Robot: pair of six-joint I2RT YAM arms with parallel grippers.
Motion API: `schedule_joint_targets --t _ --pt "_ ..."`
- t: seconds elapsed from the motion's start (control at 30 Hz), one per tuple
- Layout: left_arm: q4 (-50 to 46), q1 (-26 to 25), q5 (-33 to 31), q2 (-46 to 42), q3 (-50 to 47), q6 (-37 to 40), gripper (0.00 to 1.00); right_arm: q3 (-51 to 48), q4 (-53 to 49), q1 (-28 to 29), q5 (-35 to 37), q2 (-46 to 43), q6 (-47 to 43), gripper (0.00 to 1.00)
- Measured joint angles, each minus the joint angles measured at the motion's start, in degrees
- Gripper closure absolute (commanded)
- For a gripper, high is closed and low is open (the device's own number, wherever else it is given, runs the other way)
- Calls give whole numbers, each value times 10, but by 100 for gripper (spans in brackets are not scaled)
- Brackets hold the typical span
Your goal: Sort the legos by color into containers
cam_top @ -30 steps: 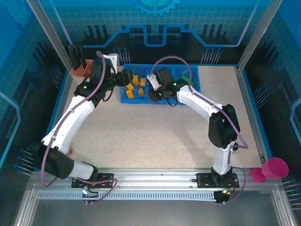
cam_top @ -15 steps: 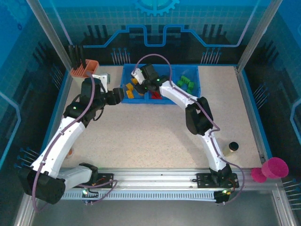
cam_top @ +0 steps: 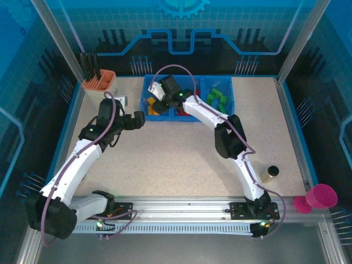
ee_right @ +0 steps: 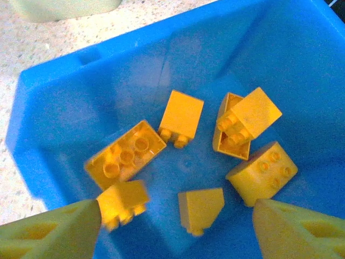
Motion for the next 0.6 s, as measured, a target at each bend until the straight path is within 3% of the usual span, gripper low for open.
schedule_joint_targets --t 0.07,0.1,0.3,0.5,0.6 --pt "16 2 -24 -3 -2 5 1 -34 -4 0 -3 -39 0 13" --pt "32 3 -38 -6 -9 7 1 -49 -7 0 -5 -64 1 1" --pt "146 19 -129 -28 -142 29 1 -159 5 0 -4 -258 20 0" --pt "354 39 -150 68 -306 53 1 -432 66 -10 45 -489 84 0" --pt "474 46 -146 139 -338 81 1 -567 75 -38 81 -565 128 0"
